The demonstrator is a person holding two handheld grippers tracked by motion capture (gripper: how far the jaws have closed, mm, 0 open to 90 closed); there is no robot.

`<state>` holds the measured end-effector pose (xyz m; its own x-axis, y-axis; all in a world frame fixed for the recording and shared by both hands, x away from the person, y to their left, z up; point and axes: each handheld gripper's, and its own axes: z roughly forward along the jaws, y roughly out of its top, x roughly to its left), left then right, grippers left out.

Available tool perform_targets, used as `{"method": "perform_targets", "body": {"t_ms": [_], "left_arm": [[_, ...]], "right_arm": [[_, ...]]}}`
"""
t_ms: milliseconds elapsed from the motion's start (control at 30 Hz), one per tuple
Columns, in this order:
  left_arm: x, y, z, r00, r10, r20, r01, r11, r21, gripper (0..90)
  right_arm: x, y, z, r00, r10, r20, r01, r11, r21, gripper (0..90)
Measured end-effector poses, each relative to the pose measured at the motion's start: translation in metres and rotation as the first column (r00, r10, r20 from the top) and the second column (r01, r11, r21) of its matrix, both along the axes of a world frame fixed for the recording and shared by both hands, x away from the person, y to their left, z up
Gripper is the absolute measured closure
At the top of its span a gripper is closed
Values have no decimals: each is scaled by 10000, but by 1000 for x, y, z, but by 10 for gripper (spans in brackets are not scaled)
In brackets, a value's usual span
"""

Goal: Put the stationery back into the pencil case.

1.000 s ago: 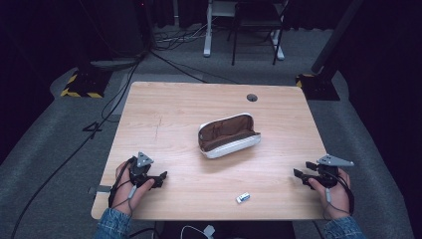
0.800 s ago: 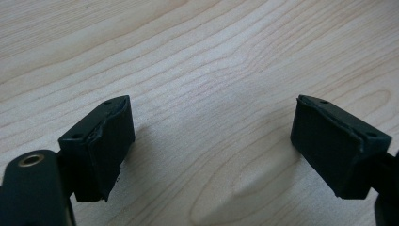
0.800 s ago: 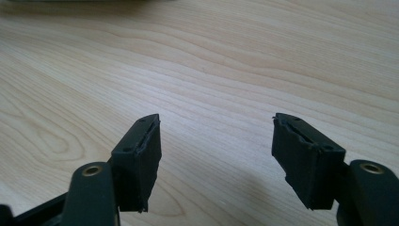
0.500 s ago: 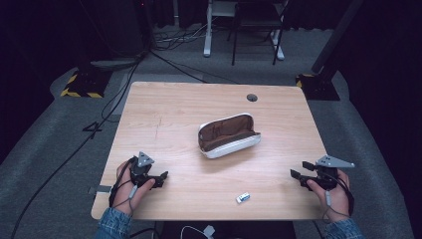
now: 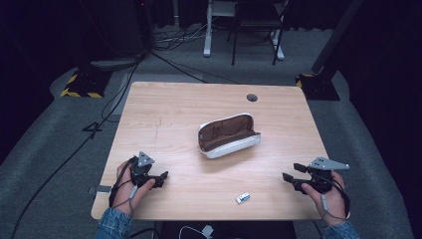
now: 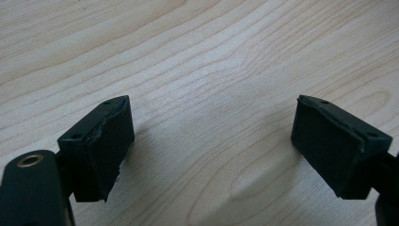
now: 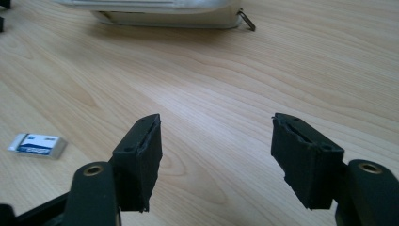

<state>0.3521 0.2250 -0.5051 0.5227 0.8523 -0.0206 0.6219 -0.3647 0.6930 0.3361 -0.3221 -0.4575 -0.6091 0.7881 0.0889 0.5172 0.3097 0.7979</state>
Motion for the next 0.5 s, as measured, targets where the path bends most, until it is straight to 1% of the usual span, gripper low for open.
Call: {"method": "perform_targets", "body": {"t_ms": [233, 333, 500], "left_arm": [[-1, -1, 0, 10000, 23, -19, -23, 10000, -32, 142], [-2, -1, 0, 10000, 1, -51, -1, 10000, -8, 142], [-4, -1, 0, 10000, -46, 0, 46, 10000, -29, 142]], "right_arm": [[-5, 19, 4, 9972, 742, -68, -742, 9972, 20, 354], [-7, 28, 6, 9941, 1085, -49, -1085, 9941, -12, 354], [-11, 43, 8, 9862, 1654, -69, -1654, 9862, 3, 353]]}}
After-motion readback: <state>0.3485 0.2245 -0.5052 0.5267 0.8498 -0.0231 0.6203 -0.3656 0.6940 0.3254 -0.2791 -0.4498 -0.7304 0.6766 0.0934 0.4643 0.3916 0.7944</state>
